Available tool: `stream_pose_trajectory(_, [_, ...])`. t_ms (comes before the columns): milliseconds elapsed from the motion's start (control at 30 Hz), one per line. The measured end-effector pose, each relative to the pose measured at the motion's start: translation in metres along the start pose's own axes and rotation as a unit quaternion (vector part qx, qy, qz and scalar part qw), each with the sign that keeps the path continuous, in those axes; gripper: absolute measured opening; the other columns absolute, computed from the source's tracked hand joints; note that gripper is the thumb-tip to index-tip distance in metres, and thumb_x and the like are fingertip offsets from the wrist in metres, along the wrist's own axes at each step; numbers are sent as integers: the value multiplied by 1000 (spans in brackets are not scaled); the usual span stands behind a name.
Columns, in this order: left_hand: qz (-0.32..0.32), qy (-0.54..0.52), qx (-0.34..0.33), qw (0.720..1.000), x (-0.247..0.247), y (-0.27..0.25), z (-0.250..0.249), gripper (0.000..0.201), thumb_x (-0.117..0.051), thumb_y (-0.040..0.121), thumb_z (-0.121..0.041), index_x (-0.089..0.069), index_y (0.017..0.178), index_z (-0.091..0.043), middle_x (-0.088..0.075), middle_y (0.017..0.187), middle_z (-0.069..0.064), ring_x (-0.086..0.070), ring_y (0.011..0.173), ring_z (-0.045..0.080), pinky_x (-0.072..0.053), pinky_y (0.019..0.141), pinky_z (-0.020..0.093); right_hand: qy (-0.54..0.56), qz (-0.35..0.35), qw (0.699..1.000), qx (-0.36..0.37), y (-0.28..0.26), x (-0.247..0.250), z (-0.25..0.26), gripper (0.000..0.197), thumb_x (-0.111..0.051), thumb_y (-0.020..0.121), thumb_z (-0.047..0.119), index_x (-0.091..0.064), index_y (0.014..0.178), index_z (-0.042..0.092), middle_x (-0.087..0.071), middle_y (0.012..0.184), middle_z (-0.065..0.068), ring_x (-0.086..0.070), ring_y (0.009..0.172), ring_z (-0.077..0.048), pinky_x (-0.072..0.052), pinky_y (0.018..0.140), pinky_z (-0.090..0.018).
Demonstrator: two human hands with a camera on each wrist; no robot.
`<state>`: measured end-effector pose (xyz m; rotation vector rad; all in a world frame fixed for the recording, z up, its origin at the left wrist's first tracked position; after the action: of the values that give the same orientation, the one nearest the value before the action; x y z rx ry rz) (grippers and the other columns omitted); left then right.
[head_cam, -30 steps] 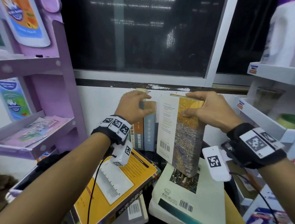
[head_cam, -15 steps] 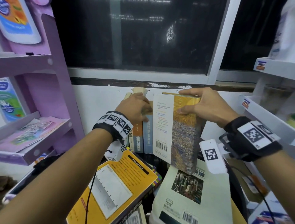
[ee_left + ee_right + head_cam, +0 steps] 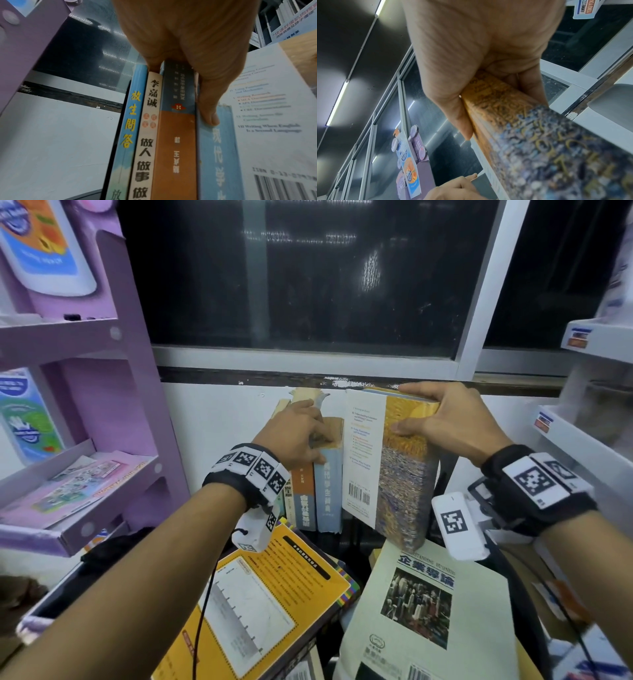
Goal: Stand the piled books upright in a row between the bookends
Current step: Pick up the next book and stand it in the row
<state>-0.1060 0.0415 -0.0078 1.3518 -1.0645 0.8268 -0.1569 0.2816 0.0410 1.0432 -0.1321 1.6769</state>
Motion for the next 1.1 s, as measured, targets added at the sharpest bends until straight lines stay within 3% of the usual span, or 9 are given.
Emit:
stream_pose_trajectory(100, [-20,-14,-5,1000,-1,-2,0,42,-78,74,-38,-69,115,-31,-53,132,-9,-35,132,16,-30,105,32,-3,-14,1000,-7,3,-6,0,63,-83,66,36,-62,126,32,-66,115,-1,-55,117,-23,-49,98,-43])
stream_pose_trajectory(167, [-28,-23,4,999,-2,-3,3,45,-79,72,-40,-68,115,-34,-44,142,-11,-37,132,15,-37,106,37,-7,-24,1000,-7,5,-11,4,64,-82,66,36,-62,126,30,-66,116,-1,-54,117,-23,-49,98,-42])
stream_pose_trajectory(300, [-59,-45,25,997,0,-1,8,73,-83,64,-47,-54,131,-38,-25,154,-17,-40,132,13,-45,101,41,-15,-38,999,-15,11,-21,12,66,-80,64,37,-63,126,26,-66,118,-1,-54,118,-24,-48,99,-43])
stream_pose_trajectory(433, [-73,-69,47,994,-3,0,17,96,-84,60,-52,-37,143,-37,-32,154,-12,-33,139,14,-34,112,43,-36,-53,997,-32,16,-35,16,64,-78,67,39,-62,127,27,-64,121,-2,-54,116,-23,-49,98,-41])
stream_pose_trajectory(500, [-81,-106,80,988,-7,-1,24,101,-84,56,-56,-34,143,-41,-40,150,-10,-39,136,17,-36,110,46,-49,-66,996,-36,17,-42,17,61,-77,71,34,-60,129,26,-64,121,-5,-56,113,-24,-49,96,-35])
stream_pose_trajectory(567, [-83,-150,109,979,-10,-1,29,98,-85,54,-56,-37,139,-44,-41,149,-12,-42,134,16,-39,107,47,-60,-74,995,-39,18,-50,18,60,-75,73,33,-59,130,26,-65,120,-6,-59,109,-25,-49,91,-33])
stream_pose_trajectory(700, [-80,-147,117,979,-14,1,31,91,-85,54,-55,-45,135,-44,-34,152,-15,-34,139,12,-33,112,46,-82,-81,992,-55,19,-65,19,59,-72,74,32,-58,131,26,-67,117,-7,-60,107,-29,-47,88,-30])
stream_pose_trajectory(900, [-93,-144,110,979,-17,3,30,89,-84,54,-56,-46,134,-45,-35,152,-15,-35,139,11,-33,112,44,-104,-91,989,-51,18,-79,21,42,-65,78,29,-63,119,17,-67,110,-15,-59,103,-37,-48,84,-37])
stream_pose_trajectory(1100, [-92,-138,107,980,-17,1,27,89,-84,56,-56,-45,136,-44,-34,153,-13,-34,139,12,-32,113,42,-162,-91,982,-29,11,-94,18,39,-59,82,39,-62,117,21,-68,105,-9,-61,97,-34,-45,71,-34])
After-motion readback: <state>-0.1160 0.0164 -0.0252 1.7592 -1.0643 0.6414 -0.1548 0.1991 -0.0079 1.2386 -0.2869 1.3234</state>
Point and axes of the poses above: each hand's wrist, its own y-axis towards the middle knuckle, its own x-axis out of the back of the hand, z = x × y, the point moved 1 cm from there along y, towards the middle knuckle
